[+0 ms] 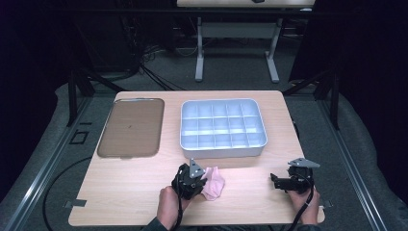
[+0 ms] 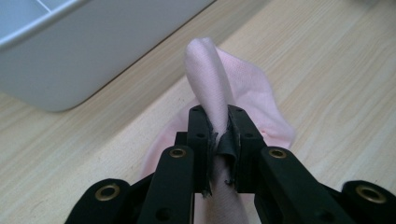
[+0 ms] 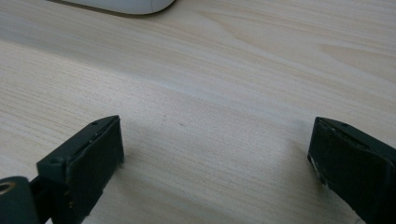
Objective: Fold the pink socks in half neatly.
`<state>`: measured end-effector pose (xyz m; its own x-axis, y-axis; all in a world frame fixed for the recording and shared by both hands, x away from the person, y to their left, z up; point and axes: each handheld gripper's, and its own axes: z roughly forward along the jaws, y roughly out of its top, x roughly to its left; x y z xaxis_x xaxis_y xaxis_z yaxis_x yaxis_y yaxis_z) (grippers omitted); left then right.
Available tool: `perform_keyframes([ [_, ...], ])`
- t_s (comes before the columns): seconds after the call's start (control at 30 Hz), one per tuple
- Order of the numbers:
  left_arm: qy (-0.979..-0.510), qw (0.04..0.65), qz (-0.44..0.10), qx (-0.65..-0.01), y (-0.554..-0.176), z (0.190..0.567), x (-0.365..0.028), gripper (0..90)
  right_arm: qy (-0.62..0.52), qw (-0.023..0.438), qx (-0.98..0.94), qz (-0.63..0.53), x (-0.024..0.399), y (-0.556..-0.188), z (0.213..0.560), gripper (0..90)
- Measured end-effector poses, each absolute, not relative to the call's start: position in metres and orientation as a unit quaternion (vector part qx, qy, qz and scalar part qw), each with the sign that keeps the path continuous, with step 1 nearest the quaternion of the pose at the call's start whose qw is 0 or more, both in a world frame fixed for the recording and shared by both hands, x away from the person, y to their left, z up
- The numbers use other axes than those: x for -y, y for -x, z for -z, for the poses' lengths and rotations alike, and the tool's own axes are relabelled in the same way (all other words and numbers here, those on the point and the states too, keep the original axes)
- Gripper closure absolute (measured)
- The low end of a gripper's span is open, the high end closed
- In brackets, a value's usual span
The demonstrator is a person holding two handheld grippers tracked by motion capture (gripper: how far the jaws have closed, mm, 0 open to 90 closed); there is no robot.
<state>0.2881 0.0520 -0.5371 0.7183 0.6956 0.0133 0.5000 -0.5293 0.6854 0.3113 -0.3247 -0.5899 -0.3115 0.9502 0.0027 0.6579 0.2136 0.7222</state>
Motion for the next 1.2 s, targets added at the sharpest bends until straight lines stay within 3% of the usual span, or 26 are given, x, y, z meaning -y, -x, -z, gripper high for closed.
perform_keyframes([
  [0.2,-0.865,0.324,-0.146,-0.353,-0.289,0.550,-0.053,68.9,-0.540,0.229,-0.744,-0.319,0.325,-0.311,0.590,2.6],
  [0.27,-0.863,0.326,-0.150,-0.354,-0.289,0.551,-0.054,46.8,-0.540,0.229,-0.745,-0.318,0.325,-0.311,0.590,2.7],
  [0.3,-0.860,0.330,-0.152,-0.359,-0.288,0.551,-0.055,46.8,-0.540,0.228,-0.745,-0.319,0.325,-0.311,0.590,3.1],
  [0.37,-0.853,0.342,-0.158,-0.361,-0.287,0.549,-0.059,33.4,-0.540,0.229,-0.744,-0.320,0.325,-0.311,0.590,3.5],
  [0.47,-0.843,0.356,-0.165,-0.369,-0.285,0.544,-0.069,22.6,-0.540,0.229,-0.744,-0.320,0.325,-0.311,0.590,3.8],
  [0.7,-0.826,0.349,-0.178,-0.404,-0.287,0.542,-0.100,24.6,-0.541,0.228,-0.746,-0.314,0.325,-0.311,0.589,3.0],
  [0.83,-0.824,0.341,-0.176,-0.417,-0.288,0.546,-0.116,27.0,-0.536,0.243,-0.745,-0.316,0.317,-0.303,0.583,11.1],
  [0.97,-0.822,0.340,-0.169,-0.424,-0.289,0.551,-0.125,34.0,-0.523,0.219,-0.752,-0.337,0.296,-0.292,0.567,14.8],
  [1.1,-0.823,0.339,-0.164,-0.425,-0.290,0.555,-0.127,38.3,-0.504,0.188,-0.769,-0.346,0.264,-0.284,0.554,29.7],
  [1.2,-0.824,0.330,-0.165,-0.429,-0.292,0.559,-0.125,33.9,-0.489,0.160,-0.780,-0.356,0.238,-0.281,0.552,43.3],
])
